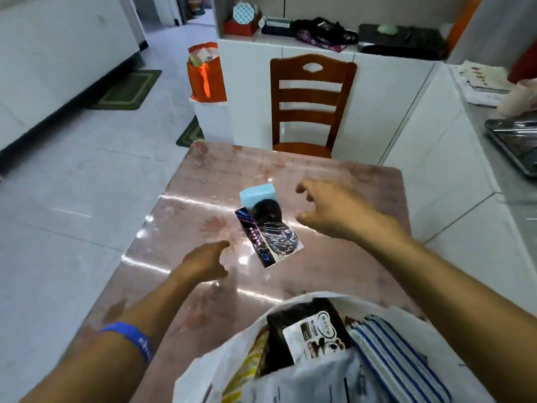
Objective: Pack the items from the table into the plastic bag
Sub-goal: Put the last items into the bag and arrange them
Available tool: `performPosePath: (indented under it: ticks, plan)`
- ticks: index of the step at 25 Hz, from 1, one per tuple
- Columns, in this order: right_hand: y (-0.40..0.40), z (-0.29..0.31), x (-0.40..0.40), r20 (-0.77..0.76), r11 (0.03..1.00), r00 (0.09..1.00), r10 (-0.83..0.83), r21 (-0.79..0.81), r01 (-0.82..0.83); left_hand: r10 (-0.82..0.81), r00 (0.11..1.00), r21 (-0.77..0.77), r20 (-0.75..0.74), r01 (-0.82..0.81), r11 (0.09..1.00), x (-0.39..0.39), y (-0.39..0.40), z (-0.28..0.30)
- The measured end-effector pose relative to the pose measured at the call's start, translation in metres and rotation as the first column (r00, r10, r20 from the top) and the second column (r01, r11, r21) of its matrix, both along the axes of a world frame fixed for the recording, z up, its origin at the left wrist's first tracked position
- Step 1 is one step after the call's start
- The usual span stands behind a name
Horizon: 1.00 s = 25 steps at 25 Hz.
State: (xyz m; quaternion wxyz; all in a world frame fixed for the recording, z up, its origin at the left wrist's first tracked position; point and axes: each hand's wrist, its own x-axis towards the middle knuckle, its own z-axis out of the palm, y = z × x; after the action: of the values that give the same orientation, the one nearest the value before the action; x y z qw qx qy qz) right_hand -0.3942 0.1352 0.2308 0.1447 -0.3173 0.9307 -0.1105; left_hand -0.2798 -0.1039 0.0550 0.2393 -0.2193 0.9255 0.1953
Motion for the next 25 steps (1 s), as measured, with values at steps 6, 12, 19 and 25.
performPosePath:
  ticks: [6, 12, 19, 25]
  plan:
    - [-0.087, -0.111, -0.084, -0.09, 0.938, 0.958, 0.272, 0.248, -0.243, -0.136, 0.981, -0.122, 0.135, 0.153, 0.981, 0.029, -0.015, -0.101]
    - [-0.156, -0.214, -0.12, -0.097, 0.916, 0.958, 0.27, 0.332, -0.224, -0.097, 0.991, -0.069, 0.097, 0.104, 0.992, 0.03, -0.015, -0.097]
    - [-0.131, -0.193, -0.104, 0.106, 0.967, 0.994, -0.01, 0.254, -0.017, -0.063, 0.988, -0.073, 0.141, 0.074, 0.995, 0.028, -0.014, -0.089]
    - [-0.04, -0.054, -0.043, 0.57, 0.874, 0.779, -0.261, -0.202, 0.441, -0.036, 0.992, 0.002, 0.119, 0.036, 0.999, 0.034, -0.015, -0.063]
